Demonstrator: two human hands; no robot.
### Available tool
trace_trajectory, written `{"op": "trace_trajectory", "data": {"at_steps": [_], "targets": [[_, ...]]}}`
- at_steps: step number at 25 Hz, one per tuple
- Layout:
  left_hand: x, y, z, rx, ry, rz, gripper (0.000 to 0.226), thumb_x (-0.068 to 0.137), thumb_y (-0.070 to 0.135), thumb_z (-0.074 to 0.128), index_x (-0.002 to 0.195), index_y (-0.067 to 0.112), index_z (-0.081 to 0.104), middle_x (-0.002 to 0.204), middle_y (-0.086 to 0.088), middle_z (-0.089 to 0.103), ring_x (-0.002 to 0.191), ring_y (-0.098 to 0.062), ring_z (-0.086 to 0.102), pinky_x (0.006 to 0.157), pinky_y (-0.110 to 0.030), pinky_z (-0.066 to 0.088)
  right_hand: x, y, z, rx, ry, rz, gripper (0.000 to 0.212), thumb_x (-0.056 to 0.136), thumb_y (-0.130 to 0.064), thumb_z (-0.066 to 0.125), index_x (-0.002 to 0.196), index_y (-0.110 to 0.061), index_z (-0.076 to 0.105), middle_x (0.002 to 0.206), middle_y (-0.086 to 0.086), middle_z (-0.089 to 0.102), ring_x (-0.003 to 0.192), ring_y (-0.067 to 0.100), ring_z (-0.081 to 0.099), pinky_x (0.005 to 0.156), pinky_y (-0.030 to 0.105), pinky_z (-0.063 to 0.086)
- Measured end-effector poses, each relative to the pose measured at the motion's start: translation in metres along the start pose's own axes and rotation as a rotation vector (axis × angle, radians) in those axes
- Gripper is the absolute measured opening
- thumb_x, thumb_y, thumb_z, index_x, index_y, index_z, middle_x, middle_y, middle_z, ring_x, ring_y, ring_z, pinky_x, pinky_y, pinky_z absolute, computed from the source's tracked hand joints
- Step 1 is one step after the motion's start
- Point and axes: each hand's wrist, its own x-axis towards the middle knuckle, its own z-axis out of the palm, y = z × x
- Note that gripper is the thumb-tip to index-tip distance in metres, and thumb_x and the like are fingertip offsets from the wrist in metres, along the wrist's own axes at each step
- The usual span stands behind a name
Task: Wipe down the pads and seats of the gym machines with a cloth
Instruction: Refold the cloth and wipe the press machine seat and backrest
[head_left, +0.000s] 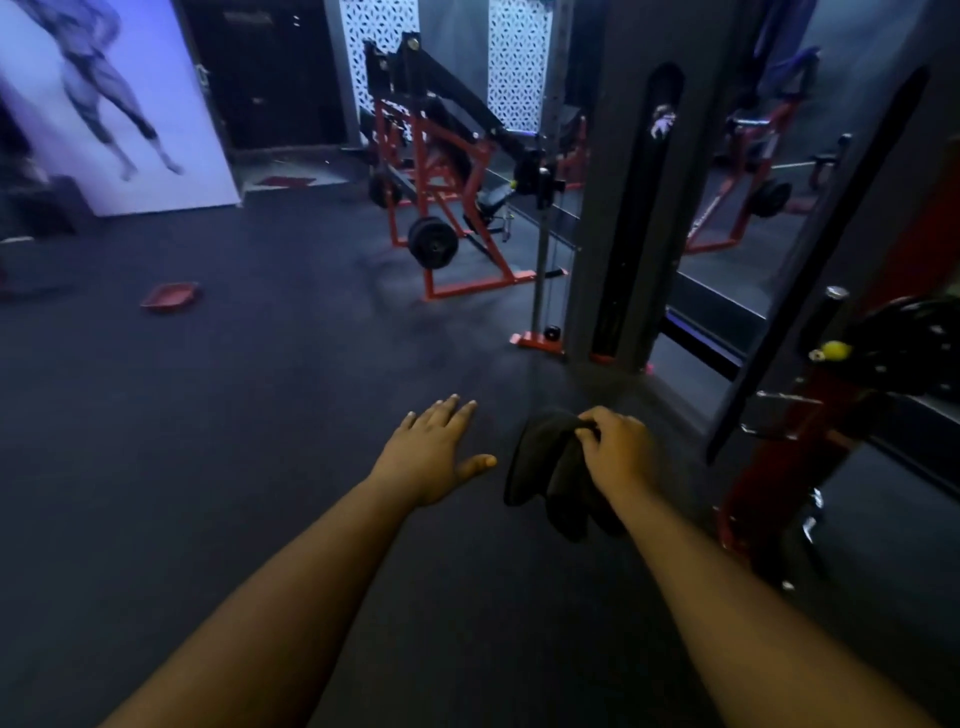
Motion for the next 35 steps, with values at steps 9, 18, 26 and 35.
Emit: {"op": "trace_trajectory", "data": {"at_steps": [9,18,26,35], "targets": [[0.163,-0.094,-0.072,0.107,0.076,-0.102,0.090,0.093,0.078,0.030,0.162,0.029,0.001,0.170,0.001,-0.001,0.156,-0.019,0.002,0.126,-0.043,0.005,0.207,-0.086,0.063,0.055,0.032,-0.208,0.017,0.097,-0.026,0.062,0.110,-0.023,0.072,0.107,0.003,0.070,0.102,0.025,0.063,0.085,0.034,0.048],[0.331,-0.191,-0.130,0.114,0.144,-0.108,0.091,0.091,0.079,0.029,0.162,0.028,0.001,0.170,0.000,0.000,0.157,-0.019,0.002,0.127,-0.046,0.006,0.411,-0.174,0.116,-0.028,0.086,-0.274,0.018,0.099,-0.032,0.058,0.112,-0.026,0.069,0.104,0.004,0.066,0.096,0.023,0.062,0.073,0.029,0.040],[0.496,-0.327,-0.172,0.104,0.144,-0.011,0.093,0.090,0.079,0.030,0.162,0.029,0.001,0.170,0.001,0.002,0.156,-0.017,0.002,0.127,-0.044,0.005,0.574,-0.253,0.193,-0.097,0.147,-0.236,0.016,0.099,-0.033,0.058,0.112,-0.029,0.068,0.100,0.000,0.066,0.093,0.019,0.062,0.076,0.031,0.050],[0.697,-0.438,-0.185,0.097,0.115,0.011,0.093,0.089,0.080,0.030,0.161,0.030,0.001,0.170,0.002,0.002,0.156,-0.016,0.004,0.127,-0.043,0.006,0.770,-0.277,0.286,-0.058,0.181,-0.131,0.013,0.097,-0.032,0.062,0.109,-0.031,0.067,0.096,-0.006,0.066,0.088,0.013,0.061,0.078,0.031,0.055]]}}
